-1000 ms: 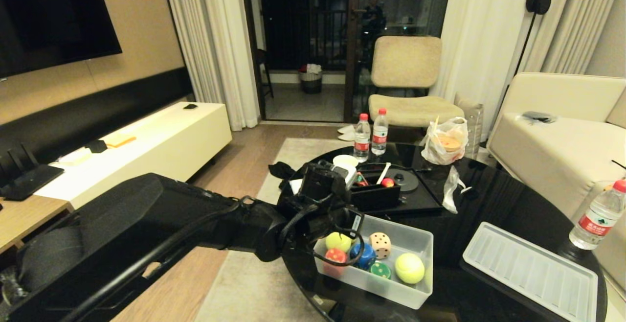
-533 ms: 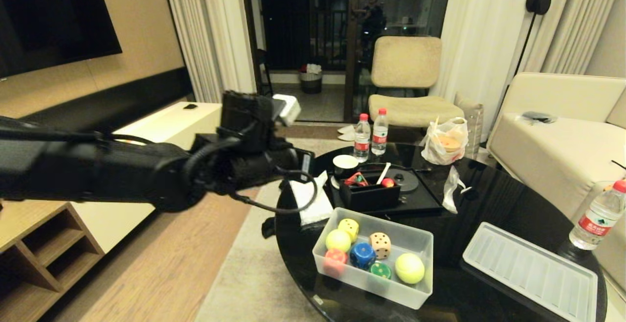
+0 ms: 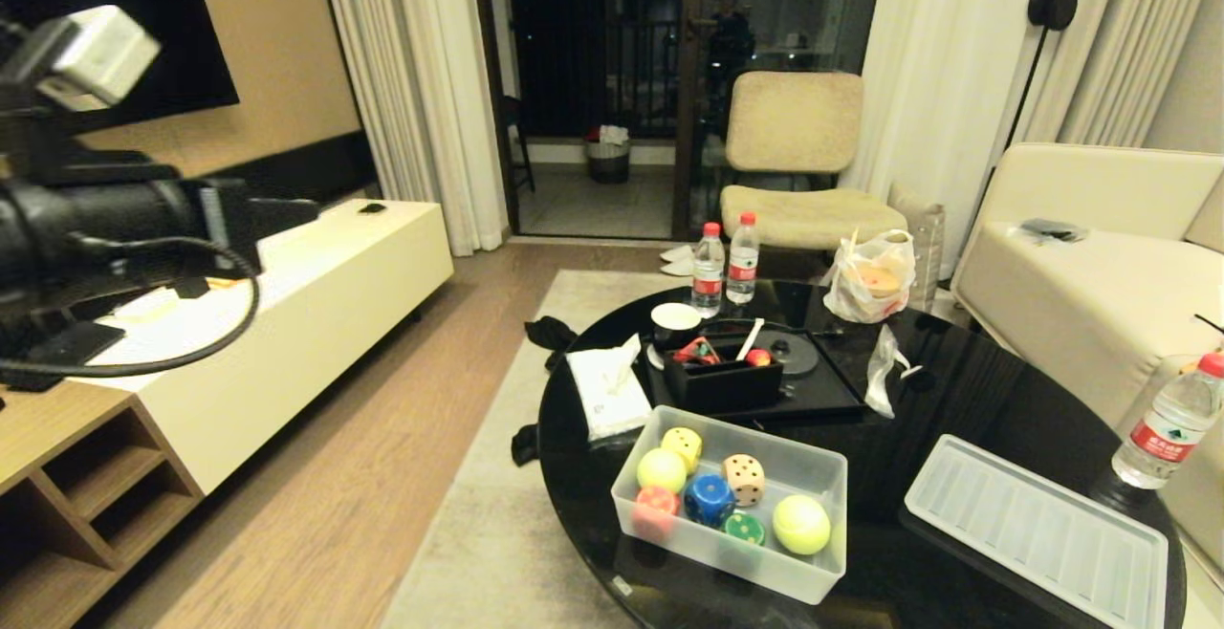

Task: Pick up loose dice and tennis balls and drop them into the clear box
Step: Close the lid

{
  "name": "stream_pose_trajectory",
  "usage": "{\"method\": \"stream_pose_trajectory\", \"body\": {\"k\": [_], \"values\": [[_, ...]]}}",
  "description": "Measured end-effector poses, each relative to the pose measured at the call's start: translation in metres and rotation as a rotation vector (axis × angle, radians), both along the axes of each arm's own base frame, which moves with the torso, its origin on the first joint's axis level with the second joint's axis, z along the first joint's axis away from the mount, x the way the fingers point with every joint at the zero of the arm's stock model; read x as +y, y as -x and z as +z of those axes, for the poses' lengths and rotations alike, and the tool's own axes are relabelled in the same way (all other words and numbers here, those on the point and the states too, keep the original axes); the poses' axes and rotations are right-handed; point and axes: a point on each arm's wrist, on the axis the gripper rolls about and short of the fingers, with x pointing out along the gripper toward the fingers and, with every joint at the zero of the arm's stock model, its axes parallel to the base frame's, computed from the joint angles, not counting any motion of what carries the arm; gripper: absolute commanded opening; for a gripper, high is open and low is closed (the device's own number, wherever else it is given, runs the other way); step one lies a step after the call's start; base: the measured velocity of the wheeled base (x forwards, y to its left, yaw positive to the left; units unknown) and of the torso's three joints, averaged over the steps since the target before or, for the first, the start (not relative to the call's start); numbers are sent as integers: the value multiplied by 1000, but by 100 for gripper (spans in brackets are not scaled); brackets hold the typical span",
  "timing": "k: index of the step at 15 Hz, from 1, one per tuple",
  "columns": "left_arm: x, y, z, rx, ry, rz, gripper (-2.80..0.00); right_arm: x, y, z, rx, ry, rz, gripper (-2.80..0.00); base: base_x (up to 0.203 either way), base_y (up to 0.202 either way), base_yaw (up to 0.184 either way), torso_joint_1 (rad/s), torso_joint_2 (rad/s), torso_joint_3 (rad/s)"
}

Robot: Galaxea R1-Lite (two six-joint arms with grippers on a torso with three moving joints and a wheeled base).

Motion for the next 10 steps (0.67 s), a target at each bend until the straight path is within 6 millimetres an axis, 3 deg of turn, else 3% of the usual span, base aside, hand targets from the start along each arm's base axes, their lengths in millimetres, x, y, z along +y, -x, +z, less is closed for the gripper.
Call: {"method": "stream_pose_trajectory", "body": {"k": [2,5,7,10], "values": [[31,34,-13,6,-1,71,-280,0,0,0,0,0,0,-280,0,0,0,0,0,0],[70,79,-50,48,7,196,-280,0,0,0,-1,0,0,-280,0,0,0,0,0,0],[83,105,-80,85,19,230,-280,0,0,0,0,0,0,-280,0,0,0,0,0,0],[87,138,-129,147,32,212,-280,0,0,0,-1,0,1,-280,0,0,0,0,0,0]]}}
